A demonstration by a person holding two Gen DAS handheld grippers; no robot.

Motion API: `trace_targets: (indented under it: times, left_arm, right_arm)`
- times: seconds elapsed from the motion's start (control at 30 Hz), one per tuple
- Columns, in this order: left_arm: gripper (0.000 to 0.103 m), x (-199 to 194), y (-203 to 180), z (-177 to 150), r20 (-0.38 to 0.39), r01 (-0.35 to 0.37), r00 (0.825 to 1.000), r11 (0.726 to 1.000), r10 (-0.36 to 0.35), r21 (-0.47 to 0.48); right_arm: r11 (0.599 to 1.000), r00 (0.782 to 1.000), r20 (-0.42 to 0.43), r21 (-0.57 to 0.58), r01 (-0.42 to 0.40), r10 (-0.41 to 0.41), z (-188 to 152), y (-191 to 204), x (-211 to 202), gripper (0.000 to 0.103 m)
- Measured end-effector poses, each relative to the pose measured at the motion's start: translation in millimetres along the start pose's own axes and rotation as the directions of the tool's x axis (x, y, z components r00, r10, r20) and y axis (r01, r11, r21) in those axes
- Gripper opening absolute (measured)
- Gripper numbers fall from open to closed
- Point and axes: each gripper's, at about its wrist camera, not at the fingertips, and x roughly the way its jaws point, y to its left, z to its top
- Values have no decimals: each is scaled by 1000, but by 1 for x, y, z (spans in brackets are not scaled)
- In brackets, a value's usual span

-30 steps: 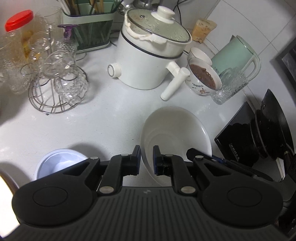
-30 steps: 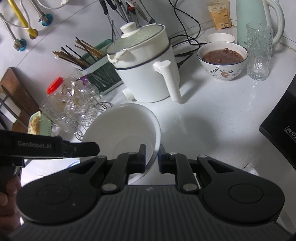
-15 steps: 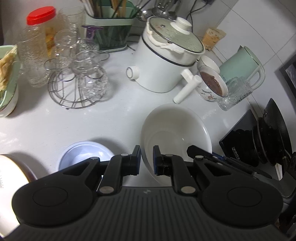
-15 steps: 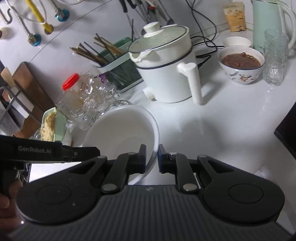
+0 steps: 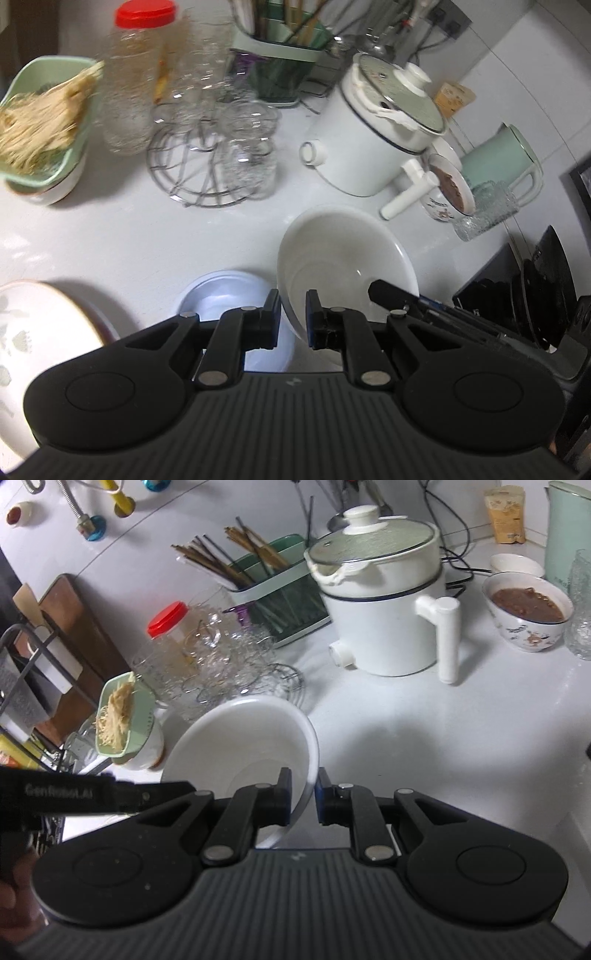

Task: Organize plates and bowls
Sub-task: 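Lift the white bowl with both grippers and carry it over the blue bowl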

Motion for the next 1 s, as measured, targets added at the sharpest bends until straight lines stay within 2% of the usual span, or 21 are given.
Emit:
trace_targets:
  times: [0.13, 0.27, 0.43, 0.67, 0.9, 0.93, 0.97, 1.0]
  left_arm:
    - [14, -7, 18, -4, 31, -10, 999, 999, 11, -53]
    - [14, -7, 27, -8, 64, -43, 997, 997, 47, -63]
    - [15, 4, 43, -15, 21, -70, 997, 992, 73, -108]
    - [15, 9, 60, -31, -12, -96, 995, 980, 95, -176]
    - [15, 7, 73, -41, -29, -90, 996, 972, 86, -218]
    - [20, 7, 74, -40, -31, -86, 996, 971, 81, -222]
    - [25, 7, 75, -40, -33, -85, 996, 971, 80, -224]
    - [39, 7, 75, -41, -36, -85, 996, 971, 79, -222]
  right_arm:
    - [999, 999, -27, -37, -20, 19, 0, 15, 10, 17]
    - [998, 997, -64, -38, -48, 46, -2, 22, 23, 17]
    - [999, 990, -133, -15, -52, 49, -10, 24, 41, 17]
    - [997, 977, -210, -58, -41, 28, -23, 34, 53, 17]
    - [996, 972, -232, -78, -40, 21, -28, 41, 55, 17]
    - [996, 972, -233, -76, -41, 22, -28, 41, 55, 18]
    - [997, 972, -234, -71, -42, 25, -27, 41, 55, 23]
    - [997, 972, -235, -66, -44, 27, -26, 40, 55, 28]
